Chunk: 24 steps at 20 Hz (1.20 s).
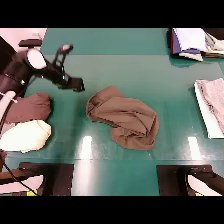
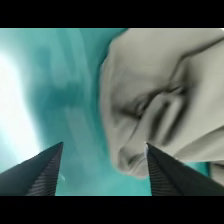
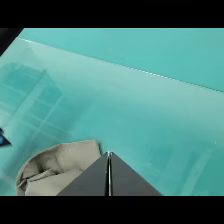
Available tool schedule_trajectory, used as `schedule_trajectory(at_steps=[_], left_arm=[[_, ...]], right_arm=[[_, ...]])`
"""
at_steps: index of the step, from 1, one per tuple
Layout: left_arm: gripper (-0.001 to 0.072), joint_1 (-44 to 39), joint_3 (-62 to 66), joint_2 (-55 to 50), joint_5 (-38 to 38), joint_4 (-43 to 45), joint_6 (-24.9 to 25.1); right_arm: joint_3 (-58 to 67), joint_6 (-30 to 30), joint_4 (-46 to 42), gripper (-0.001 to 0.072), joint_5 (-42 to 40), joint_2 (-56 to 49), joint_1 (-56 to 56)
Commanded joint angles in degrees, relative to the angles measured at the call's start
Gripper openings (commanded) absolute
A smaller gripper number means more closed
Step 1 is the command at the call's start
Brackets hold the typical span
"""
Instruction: Fold the shirts.
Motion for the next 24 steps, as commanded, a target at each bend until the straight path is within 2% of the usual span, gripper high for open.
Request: schedule_trajectory(at_steps=[1,5,7,8,9,10,12,13,16,20,21,22,23,24], left_arm=[[0.0602,2.01,-11.17,-2.01,6.49,-5.51,1.03],[0.0601,2.01,-13.29,-6.25,7.61,-18.82,7.67],[0.0599,2.01,-13.27,-6.80,7.98,-20.70,8.31],[0.0491,2.01,-13.29,-6.84,8.02,-20.65,8.33],[0.0261,2.01,-13.29,-6.88,7.93,-20.63,8.66],[0.0154,2.01,-13.29,-6.88,7.82,-20.70,9.44],[0.0099,2.01,-13.20,-6.88,8.17,-20.39,9.57],[0.0023,2.03,-12.72,-6.88,8.20,-19.58,9.79],[0.0022,2.08,-8.20,-5.97,6.64,-12.79,9.31],[0.0023,2.08,-2.51,-2.45,6.29,-7.21,8.48],[0.0023,2.08,-1.88,-1.92,6.34,-7.21,8.48],[0.0023,2.08,-1.68,-1.77,6.51,-7.23,8.48],[0.0023,2.08,-1.68,-1.81,6.56,-7.23,8.48],[0.0023,2.05,-1.68,-1.90,6.54,-7.26,8.46]], right_arm=[[0.07,0.04,0.11,0.0016,0.46,-0.81,0.04],[0.07,0.04,0.20,0.0016,2.86,-2.95,0.04],[0.07,0.04,0.17,0.0016,3.78,-3.96,0.04],[0.07,0.07,0.00,0.0016,4.50,-4.52,0.02],[0.04,0.09,0.00,0.0016,5.49,-5.18,-0.02],[0.04,0.15,0.02,0.0016,6.67,-5.81,0.00],[0.04,1.57,-0.13,0.0016,9.97,-7.19,-0.11],[-0.09,1.64,-0.11,0.0016,11.78,-7.80,-0.48],[-8.85,3.30,-0.09,0.0016,13.09,-5.97,-3.67],[-34.95,4.31,0.09,0.0018,7.37,2.58,-10.01],[-42.69,5.46,0.24,0.0067,5.25,4.96,-11.50],[-50.21,5.49,0.74,0.0313,3.82,6.93,-12.72],[-56.72,5.49,1.22,0.0495,2.82,8.24,-13.27],[-62.82,5.40,2.86,0.0496,1.33,9.16,-13.57]])
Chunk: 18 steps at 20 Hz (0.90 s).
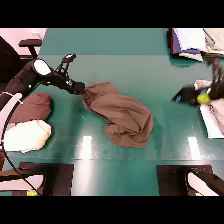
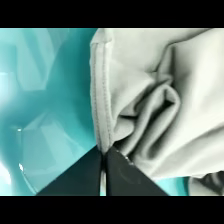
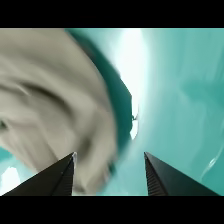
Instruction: Fold the shirts.
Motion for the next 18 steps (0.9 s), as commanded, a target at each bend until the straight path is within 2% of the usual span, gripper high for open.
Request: schedule_trajectory(at_steps=[1,4,7,9,11,13,15,18], left_arm=[[0.0023,0.02,1.18,0.59,0.07,1.38,-0.22],[0.0023,0.02,1.18,0.59,0.04,1.29,-0.22],[0.0023,0.00,1.18,0.59,-0.04,1.25,-0.26],[0.0023,0.02,1.18,0.59,-0.31,1.27,-0.26],[0.0023,0.02,1.20,0.59,-0.59,1.27,-0.26],[0.0023,0.02,1.20,0.81,-0.79,1.27,-0.24],[0.0023,0.37,1.60,2.80,-0.76,1.57,-0.28],[0.0023,1.77,5.99,9.40,-0.81,2.25,-0.70]], right_arm=[[-22.25,-0.20,4.74,0.0492,-6.36,4.66,-2.25],[-31.67,-5.81,15.06,0.0490,-14.64,4.87,0.85],[-32.35,-9.20,21.20,0.0490,-19.89,0.61,6.38],[-29.90,-10.10,22.16,0.0481,-22.73,-3.82,9.99],[-26.21,-10.78,21.73,0.0343,-24.46,-8.28,12.35],[-21.84,-13.49,21.31,0.0019,-24.72,-11.41,12.96],[-16.31,-13.44,16.87,0.0016,-22.75,-11.67,11.72],[-5.97,-12.52,9.62,0.0015,-15.65,-6.05,6.60]])
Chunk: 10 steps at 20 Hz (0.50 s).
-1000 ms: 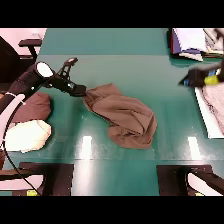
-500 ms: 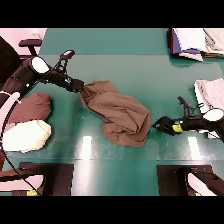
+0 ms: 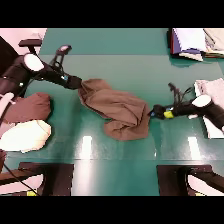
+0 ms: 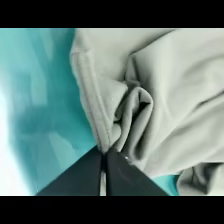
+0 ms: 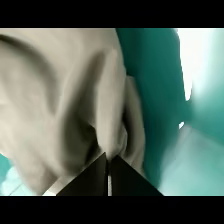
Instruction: Fold the shirts.
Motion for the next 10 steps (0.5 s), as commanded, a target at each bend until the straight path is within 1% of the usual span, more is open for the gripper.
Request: schedule_trajectory(at_steps=[1,4,7,10], left_arm=[[0.0023,1.07,5.14,6.97,0.00,1.57,-0.24],[0.0023,1.29,14.56,15.41,-0.09,2.14,-0.24],[0.0022,1.29,23.39,22.80,-0.48,0.31,-0.44],[0.0022,1.29,29.79,29.18,-0.48,-2.12,-0.46]], right_arm=[[12.15,-0.20,-7.65,0.0015,7.93,5.35,-5.03],[24.22,-0.20,-9.25,0.0015,15.30,12.94,-11.32],[36.28,0.46,-9.25,0.0015,22.29,18.53,-16.55],[45.92,1.40,-9.27,0.0015,26.40,21.88,-20.74]])
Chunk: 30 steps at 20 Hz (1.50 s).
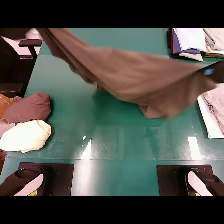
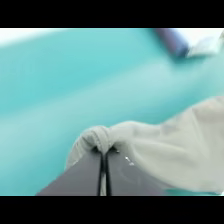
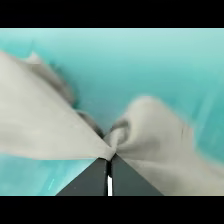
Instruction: Fold the shirts.
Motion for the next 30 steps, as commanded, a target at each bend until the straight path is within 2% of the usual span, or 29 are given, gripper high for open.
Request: schedule_trajectory(at_steps=[1,6,8,11,14,17,20,22,25,26,27,28,30], left_arm=[[0.0022,0.07,8.07,7.26,0.04,-1.90,-0.81],[0.0021,0.07,16.06,9.22,1.51,-0.92,-1.16],[0.0022,0.07,15.87,8.59,1.66,4.22,-0.92],[0.0022,0.07,13.64,3.82,-3.74,15.80,-3.15],[0.0022,0.09,8.50,-5.90,-9.09,21.16,-5.60],[0.0023,0.09,1.46,-18.05,-8.94,17.73,-7.23],[0.0023,0.09,-2.45,-30.53,-7.74,15.17,-7.39],[0.0023,0.20,-2.56,-37.35,-7.76,15.23,-7.41],[0.0025,0.20,-2.56,-42.14,-7.50,15.43,-7.41],[0.0106,0.20,-2.56,-42.25,-7.23,15.47,-7.39],[0.0451,0.37,-2.49,-42.14,-6.97,15.52,-7.39],[0.0588,0.85,-2.47,-41.92,-7.26,15.23,-7.39],[0.0588,2.91,-0.96,-41.70,-12.35,14.32,-6.97]], right_arm=[[12.02,1.40,-0.83,0.0015,6.73,4.44,-5.60],[26.56,3.34,-0.83,0.0015,11.98,2.36,-12.02],[33.16,5.22,-0.61,0.0015,13.73,-1.51,-12.22],[38.16,9.70,0.22,0.0014,16.06,-8.83,-12.17],[31.30,11.72,-0.37,0.0015,17.29,-15.63,-9.42],[21.05,11.69,-3.39,0.0014,16.33,-24.00,-2.23],[14.91,9.16,-9.86,0.0015,10.58,-33.44,5.09],[15.04,8.81,-9.22,0.0015,6.01,-39.67,7.93],[21.00,8.74,-8.76,0.0018,5.33,-47.01,9.97],[23.28,8.74,-8.74,0.0107,6.14,-48.70,10.23],[25.73,8.74,-8.74,0.0346,6.95,-50.05,10.32],[27.93,8.74,-8.74,0.0393,7.58,-50.97,10.29],[30.27,7.48,-8.63,0.0391,9.33,-50.71,9.75]])
